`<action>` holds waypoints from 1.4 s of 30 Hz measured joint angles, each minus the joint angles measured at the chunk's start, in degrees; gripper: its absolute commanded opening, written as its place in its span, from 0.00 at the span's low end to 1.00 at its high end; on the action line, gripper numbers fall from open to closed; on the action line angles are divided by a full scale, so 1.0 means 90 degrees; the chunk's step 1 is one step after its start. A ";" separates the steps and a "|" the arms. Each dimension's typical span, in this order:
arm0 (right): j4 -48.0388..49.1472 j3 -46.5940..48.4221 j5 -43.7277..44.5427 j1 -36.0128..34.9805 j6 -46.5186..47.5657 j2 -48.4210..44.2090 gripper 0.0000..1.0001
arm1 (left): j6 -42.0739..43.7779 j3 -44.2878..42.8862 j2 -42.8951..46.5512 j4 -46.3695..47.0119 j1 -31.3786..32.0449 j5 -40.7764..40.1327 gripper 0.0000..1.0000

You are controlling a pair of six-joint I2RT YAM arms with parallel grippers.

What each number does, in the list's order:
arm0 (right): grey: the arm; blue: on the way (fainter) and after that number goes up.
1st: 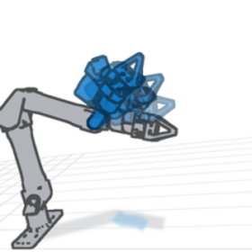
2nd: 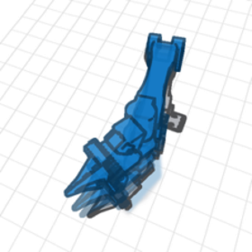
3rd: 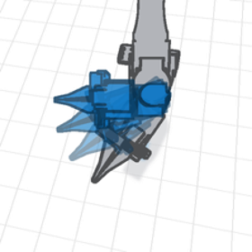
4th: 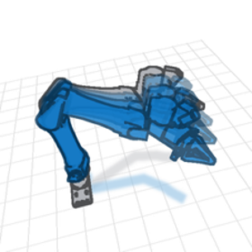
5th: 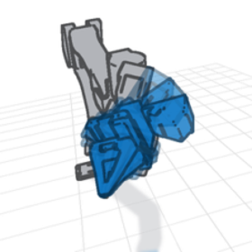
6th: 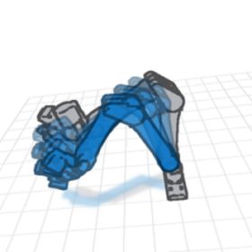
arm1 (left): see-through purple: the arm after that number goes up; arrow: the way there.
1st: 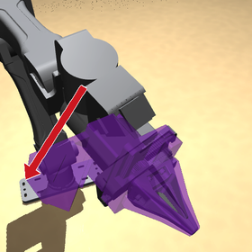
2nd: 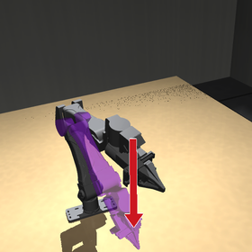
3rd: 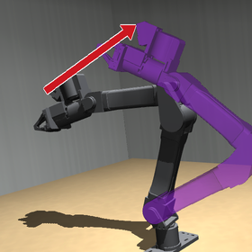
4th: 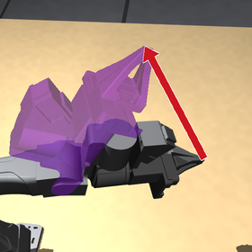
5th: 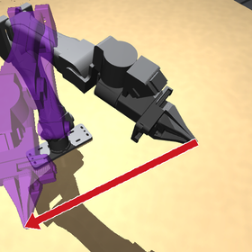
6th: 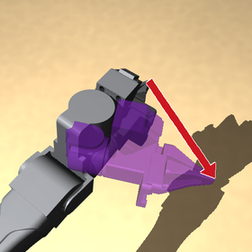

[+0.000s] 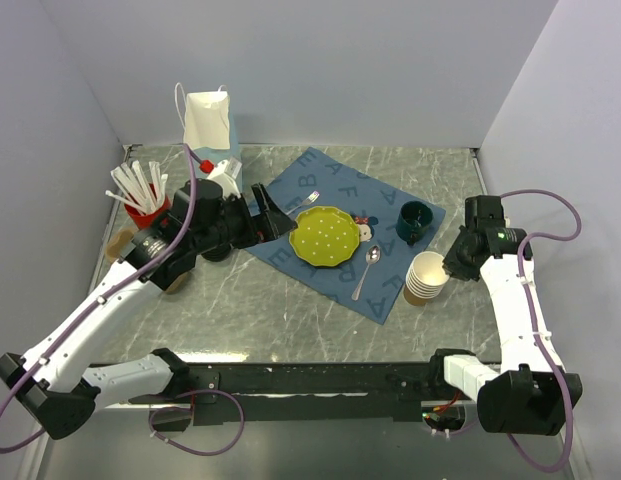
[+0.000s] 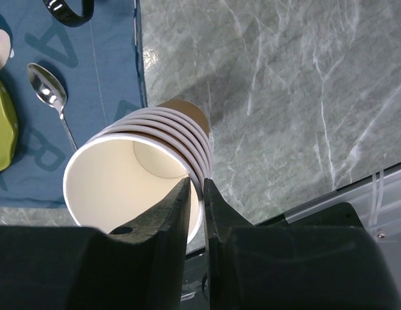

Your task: Pack the takeout coffee

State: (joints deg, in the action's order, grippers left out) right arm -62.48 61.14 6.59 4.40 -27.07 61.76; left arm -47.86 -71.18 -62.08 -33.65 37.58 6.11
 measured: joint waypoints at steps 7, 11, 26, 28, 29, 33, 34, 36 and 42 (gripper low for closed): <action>0.0036 -0.0085 -0.0010 0.0002 -0.0002 0.0022 0.17 | -0.0100 0.0080 0.0044 0.0007 0.0000 0.0000 0.97; 0.0039 -0.0085 -0.0017 0.0005 0.0005 0.0012 0.06 | -0.0104 0.0080 0.0073 0.0002 0.0000 -0.0036 0.97; 0.0034 -0.0085 -0.0078 0.0005 0.0134 -0.0243 0.00 | -0.0100 0.0097 0.0141 0.0000 0.0000 -0.0066 0.97; 0.0032 -0.0087 -0.0058 0.0005 0.0129 -0.0316 0.00 | -0.0100 0.0097 0.0143 0.0000 0.0000 -0.0066 0.97; 0.0036 -0.0095 -0.0051 0.0005 0.0119 -0.0359 0.00 | -0.0100 0.0100 0.0146 0.0000 0.0000 -0.0068 0.97; 0.0041 -0.0248 -0.0066 0.0005 0.0022 -0.0627 0.00 | -0.0100 0.0155 0.0197 -0.0002 0.0000 -0.0066 0.97; 0.0041 -0.0291 -0.0070 0.0005 -0.0017 -0.0719 0.00 | -0.0100 0.0168 0.0211 -0.0005 0.0000 -0.0068 0.97; 0.0066 -0.0379 -0.0078 0.0005 -0.0078 -0.0879 0.00 | -0.0097 0.0180 0.0238 -0.0005 0.0000 -0.0083 0.97; 0.0155 -0.0634 -0.0182 0.0015 -0.0391 -0.1355 0.00 | -0.0083 0.0182 0.0279 -0.0010 0.0000 -0.0097 0.97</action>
State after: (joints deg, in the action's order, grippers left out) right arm -61.08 55.44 4.95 4.54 -30.59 49.56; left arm -48.60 -69.54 -59.57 -33.74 37.58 5.23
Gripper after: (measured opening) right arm 0.014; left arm 0.969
